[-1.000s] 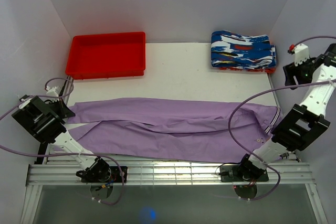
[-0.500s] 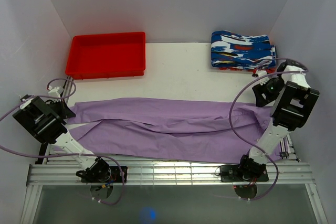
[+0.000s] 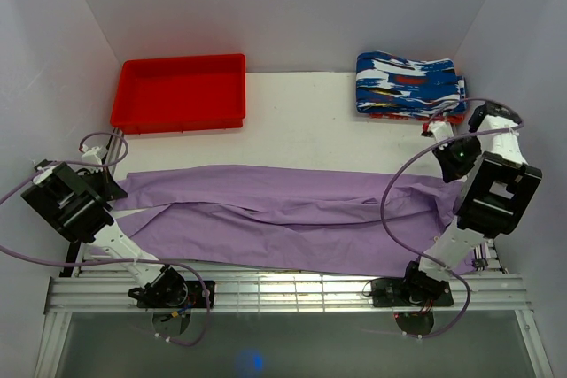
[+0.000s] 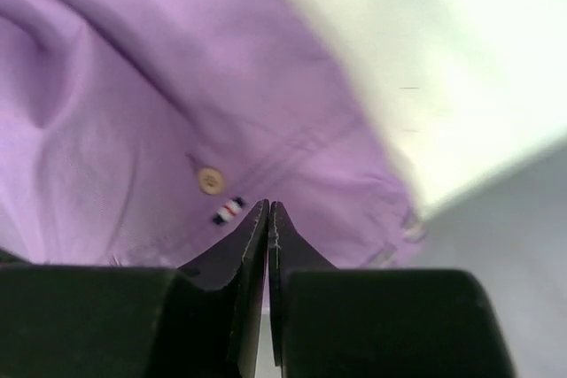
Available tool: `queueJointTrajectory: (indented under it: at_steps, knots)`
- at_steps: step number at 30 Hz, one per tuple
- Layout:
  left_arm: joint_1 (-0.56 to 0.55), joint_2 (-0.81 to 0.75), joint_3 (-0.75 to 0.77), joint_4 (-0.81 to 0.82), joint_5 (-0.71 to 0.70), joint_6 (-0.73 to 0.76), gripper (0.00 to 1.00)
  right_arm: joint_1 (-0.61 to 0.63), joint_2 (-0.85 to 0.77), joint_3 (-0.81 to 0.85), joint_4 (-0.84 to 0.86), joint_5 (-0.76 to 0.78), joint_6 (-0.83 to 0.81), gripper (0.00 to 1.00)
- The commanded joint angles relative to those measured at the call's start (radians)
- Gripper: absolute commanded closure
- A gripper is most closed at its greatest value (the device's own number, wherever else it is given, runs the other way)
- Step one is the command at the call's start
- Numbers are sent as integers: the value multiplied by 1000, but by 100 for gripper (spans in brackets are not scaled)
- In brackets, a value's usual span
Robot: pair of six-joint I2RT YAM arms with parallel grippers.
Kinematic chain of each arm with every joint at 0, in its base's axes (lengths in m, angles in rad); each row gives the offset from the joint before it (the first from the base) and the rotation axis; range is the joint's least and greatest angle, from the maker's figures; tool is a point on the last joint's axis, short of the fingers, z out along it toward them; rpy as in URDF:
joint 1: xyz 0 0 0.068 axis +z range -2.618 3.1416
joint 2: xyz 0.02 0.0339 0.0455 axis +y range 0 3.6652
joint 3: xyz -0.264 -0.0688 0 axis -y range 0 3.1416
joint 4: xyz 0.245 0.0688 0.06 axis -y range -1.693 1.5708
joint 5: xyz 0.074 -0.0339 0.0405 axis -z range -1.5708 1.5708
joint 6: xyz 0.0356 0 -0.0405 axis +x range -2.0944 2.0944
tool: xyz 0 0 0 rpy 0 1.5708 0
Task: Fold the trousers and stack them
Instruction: Flatten the trousers out
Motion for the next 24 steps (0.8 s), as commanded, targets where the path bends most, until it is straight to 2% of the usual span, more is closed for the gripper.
queueJointTrajectory:
  at_steps: [1,4,7,8,10,11,12,13,16,19,24]
  knots:
    - [5,-97,24,0,19,17,100,0,-91,124,70,-75,32,92]
    - [5,-124,28,10,36,17,100,0,-150,162,159,-96,98,92]
    - [5,-144,27,43,73,3,100,0,-213,94,329,-93,126,92]
    - [5,-146,30,44,95,3,100,6,-217,77,337,-96,116,92]
    - [4,-137,44,35,106,0,100,27,-182,95,248,-121,65,90]
    - [4,-126,50,26,108,0,100,34,-130,110,202,-133,65,82]
    - [4,-120,56,21,109,0,100,43,-102,156,79,-159,65,73]
    - [4,-117,56,18,108,8,100,52,-74,173,26,-208,71,54]
    - [4,-120,38,18,108,17,100,119,-37,138,-22,-265,102,32]
    - [4,-134,15,17,114,23,100,213,-69,16,63,-244,100,26]
    - [2,-135,2,11,120,31,100,343,-39,-83,139,-176,83,27]
